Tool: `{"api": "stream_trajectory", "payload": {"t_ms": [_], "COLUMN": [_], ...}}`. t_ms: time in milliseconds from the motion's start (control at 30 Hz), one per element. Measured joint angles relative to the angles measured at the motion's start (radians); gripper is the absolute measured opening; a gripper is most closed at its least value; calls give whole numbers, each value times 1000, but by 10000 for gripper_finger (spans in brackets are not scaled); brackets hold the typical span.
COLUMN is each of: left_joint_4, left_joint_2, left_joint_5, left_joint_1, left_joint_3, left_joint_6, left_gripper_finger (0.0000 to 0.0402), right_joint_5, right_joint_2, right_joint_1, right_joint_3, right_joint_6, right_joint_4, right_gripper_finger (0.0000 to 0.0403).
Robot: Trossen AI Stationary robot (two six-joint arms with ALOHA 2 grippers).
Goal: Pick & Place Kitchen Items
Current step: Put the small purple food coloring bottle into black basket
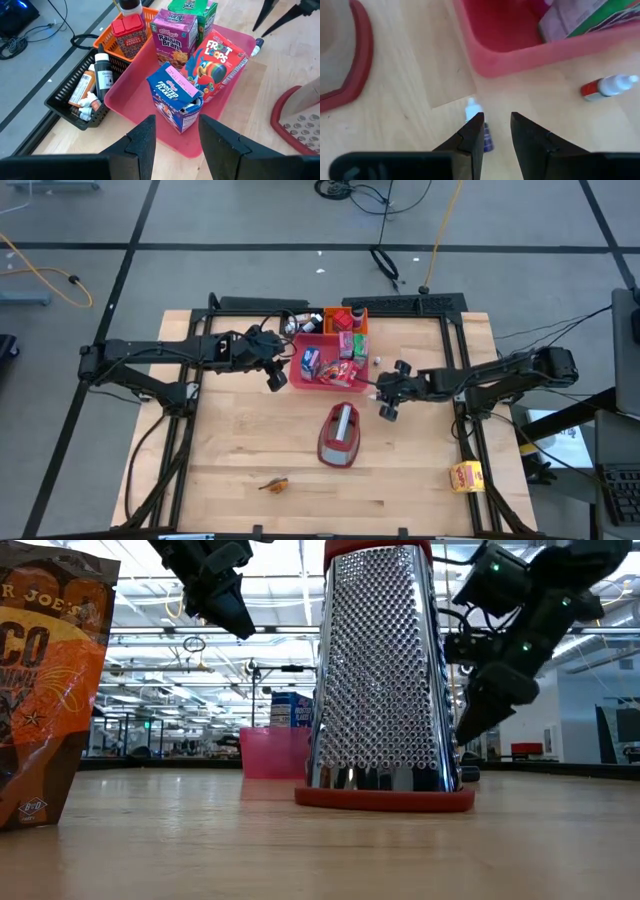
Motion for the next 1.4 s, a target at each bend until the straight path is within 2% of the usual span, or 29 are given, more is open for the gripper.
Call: {"api": "stream_trajectory", "payload": {"t_ms": [167, 433, 633, 900, 1200, 1400], "left_joint_4": [0, 0, 2, 1, 0, 0], "left_joint_2": [0, 0, 0, 0, 0, 0], "left_joint_5": [0, 0, -1, -3, -4, -5], "left_joint_1": [0, 0, 0, 0, 0, 0], "left_joint_3": [0, 0, 0, 0, 0, 0], "left_joint_6": [2, 8, 8, 8, 8, 7], "left_gripper_finger": [150, 150, 150, 150, 150, 150], "right_joint_5": [-51, -51, -107, -97, -96, -110], "right_joint_2": [0, 14, 64, 121, 122, 77], "right_joint_1": [-4, -5, -5, -5, -3, 3], "right_joint_3": [-87, -132, -157, -160, -161, -163], "right_joint_6": [-2, 21, 20, 17, 29, 35], "right_joint_4": [148, 180, 276, 311, 308, 287], "right_gripper_finger": [89, 89, 89, 87, 47, 41]}}
